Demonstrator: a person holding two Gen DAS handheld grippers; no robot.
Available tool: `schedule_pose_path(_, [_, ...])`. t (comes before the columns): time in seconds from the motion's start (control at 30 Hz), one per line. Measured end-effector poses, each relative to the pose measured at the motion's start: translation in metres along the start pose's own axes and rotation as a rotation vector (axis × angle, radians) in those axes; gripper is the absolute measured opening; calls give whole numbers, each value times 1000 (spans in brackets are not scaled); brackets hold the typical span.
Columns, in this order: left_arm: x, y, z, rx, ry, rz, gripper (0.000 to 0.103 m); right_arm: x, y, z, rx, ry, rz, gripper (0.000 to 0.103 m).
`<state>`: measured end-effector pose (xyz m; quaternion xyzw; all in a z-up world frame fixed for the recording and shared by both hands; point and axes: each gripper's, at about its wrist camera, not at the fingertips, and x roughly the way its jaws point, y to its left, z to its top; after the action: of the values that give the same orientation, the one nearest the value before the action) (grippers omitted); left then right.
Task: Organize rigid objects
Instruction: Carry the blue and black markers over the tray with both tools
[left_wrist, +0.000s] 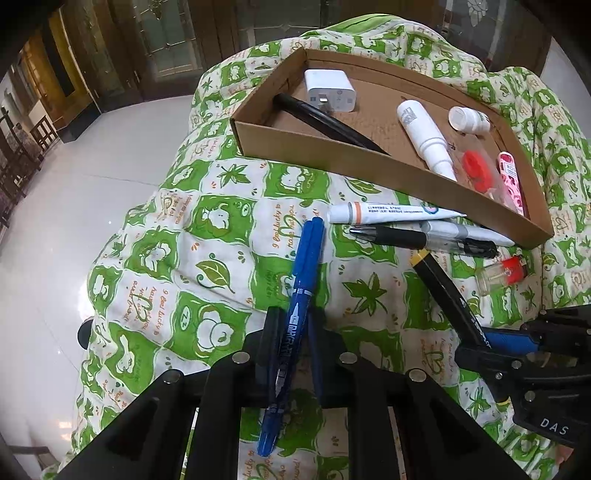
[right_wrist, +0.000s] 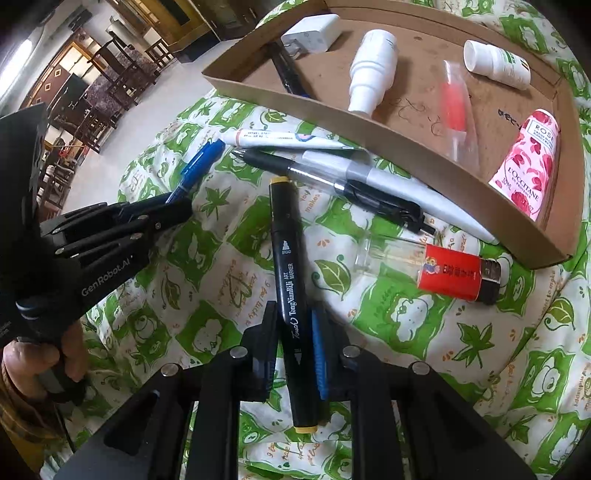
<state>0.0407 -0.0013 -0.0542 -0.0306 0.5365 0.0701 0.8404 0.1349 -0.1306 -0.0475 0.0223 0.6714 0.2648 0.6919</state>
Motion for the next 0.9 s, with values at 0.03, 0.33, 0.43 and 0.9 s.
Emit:
schedule_pose_path(0.03, [-1,-1,-1,3,1,1,14,0,-1,0,4,1,3,16])
schedule_pose_path(0.33, [4,-1,1,0,16,7,14,-1,-6,-2,20,11,11,16])
schedule_pose_path(0.43, [5,1,2,-4,24,7,15,0,-4,-2,15,9,6,16])
schedule_pose_path(0.9, [6,-2,-3,-3,-5,27,15,-2,1,-4,-10,-1,-16,16])
